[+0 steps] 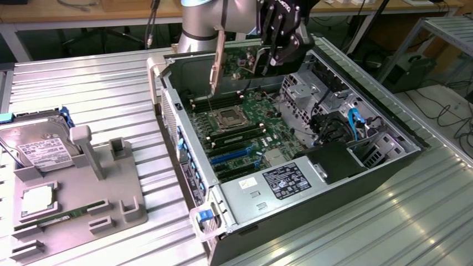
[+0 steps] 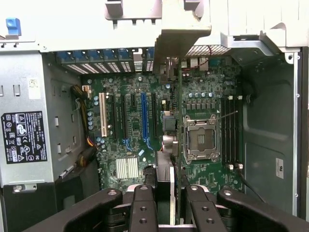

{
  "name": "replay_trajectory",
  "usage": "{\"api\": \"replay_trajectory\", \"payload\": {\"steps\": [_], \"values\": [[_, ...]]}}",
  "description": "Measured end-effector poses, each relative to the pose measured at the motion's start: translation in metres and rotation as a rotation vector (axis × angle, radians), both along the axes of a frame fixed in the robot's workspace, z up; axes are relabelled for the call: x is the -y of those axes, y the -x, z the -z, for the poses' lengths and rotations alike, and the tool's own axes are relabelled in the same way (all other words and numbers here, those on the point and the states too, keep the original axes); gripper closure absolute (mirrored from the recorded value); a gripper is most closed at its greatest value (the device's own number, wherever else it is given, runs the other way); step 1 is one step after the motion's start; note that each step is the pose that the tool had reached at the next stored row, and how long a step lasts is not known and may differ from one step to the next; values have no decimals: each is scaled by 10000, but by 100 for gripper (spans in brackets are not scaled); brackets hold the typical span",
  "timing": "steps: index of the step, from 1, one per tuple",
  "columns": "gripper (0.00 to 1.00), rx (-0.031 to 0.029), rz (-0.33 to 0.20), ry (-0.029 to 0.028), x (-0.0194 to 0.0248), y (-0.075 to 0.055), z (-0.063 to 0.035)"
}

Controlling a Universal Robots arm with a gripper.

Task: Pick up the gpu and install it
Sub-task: 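Insert the gpu into the slot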

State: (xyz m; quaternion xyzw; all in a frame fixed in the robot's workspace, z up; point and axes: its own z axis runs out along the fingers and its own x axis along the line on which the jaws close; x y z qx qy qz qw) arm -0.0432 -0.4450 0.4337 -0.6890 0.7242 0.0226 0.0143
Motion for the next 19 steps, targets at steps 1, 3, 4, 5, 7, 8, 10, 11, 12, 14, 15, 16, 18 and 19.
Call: {"api": "replay_trajectory", "payload": {"steps": [1,3,4,5,7,8,10,11,12,14,15,16,18,19], "values": [[72,0,-3,0,0,0,6],[72,0,-13,1,0,0,16],[72,0,-17,0,0,0,21],[72,0,-21,1,0,0,25],[72,0,-27,0,0,0,36],[72,0,-31,1,0,0,40],[72,0,-38,0,0,0,49],[72,0,-43,1,0,0,53],[72,0,-47,0,0,1,58],[72,0,-60,0,0,0,69],[72,0,-64,-1,1,0,74],[72,0,-67,0,1,0,77],[72,0,-75,0,1,0,86],[72,0,-80,0,1,0,91]]}}
